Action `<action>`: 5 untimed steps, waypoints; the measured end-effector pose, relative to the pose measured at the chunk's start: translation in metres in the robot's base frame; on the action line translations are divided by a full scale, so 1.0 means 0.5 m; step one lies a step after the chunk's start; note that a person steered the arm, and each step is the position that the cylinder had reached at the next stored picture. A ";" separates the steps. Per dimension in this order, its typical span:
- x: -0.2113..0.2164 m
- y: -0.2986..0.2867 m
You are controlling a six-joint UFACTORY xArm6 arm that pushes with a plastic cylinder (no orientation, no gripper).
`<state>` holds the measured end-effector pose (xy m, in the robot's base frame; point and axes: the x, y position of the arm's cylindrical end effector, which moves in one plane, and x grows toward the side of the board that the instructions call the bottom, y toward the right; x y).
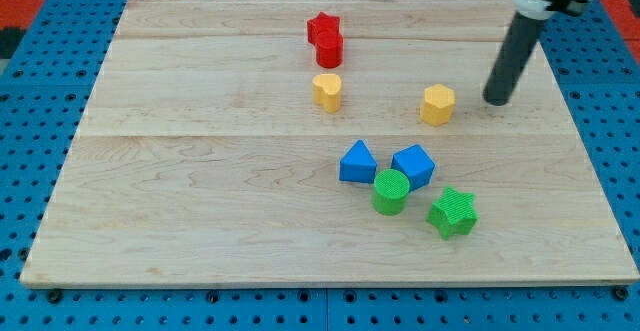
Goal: Move the yellow hexagon to the right side of yellow heart
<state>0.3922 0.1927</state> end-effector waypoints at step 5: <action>0.060 -0.298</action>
